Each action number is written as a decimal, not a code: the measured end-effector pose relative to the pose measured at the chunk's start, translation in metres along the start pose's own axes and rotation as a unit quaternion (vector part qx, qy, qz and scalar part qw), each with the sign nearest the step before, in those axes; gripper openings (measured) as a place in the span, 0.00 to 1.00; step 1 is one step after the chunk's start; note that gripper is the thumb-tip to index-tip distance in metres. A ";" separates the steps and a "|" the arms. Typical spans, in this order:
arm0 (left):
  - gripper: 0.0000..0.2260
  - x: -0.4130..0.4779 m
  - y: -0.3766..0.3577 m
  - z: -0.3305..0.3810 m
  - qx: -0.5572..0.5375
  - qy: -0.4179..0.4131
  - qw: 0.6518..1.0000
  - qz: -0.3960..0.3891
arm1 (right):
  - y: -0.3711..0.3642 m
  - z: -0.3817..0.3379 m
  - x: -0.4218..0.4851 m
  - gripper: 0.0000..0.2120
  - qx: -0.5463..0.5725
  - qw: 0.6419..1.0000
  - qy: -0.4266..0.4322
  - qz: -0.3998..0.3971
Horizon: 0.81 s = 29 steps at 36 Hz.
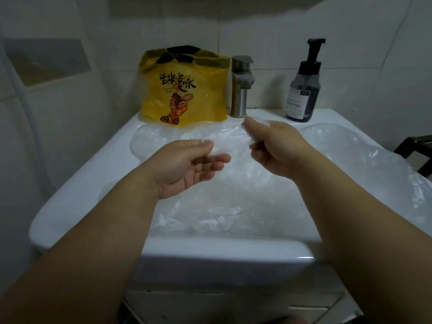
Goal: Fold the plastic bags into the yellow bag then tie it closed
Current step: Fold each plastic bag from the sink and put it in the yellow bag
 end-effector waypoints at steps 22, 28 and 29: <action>0.11 0.002 0.018 0.006 -0.036 -0.046 0.996 0.065 | 0.001 -0.002 0.000 0.09 -0.001 0.999 -0.005 -0.036; 0.11 0.002 0.020 0.003 0.003 -0.023 0.998 0.053 | -0.001 -0.003 -0.001 0.06 0.016 0.999 0.000 -0.052; 0.11 0.002 0.020 0.004 0.003 -0.025 0.998 0.052 | 0.000 -0.002 -0.001 0.08 0.011 0.999 -0.001 -0.053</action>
Point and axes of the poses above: each hand's wrist, its own x-axis towards the middle knuckle, its own y-axis out of the back of the hand, z = x × y, the point moved 3 cm from there along x, towards the middle knuckle
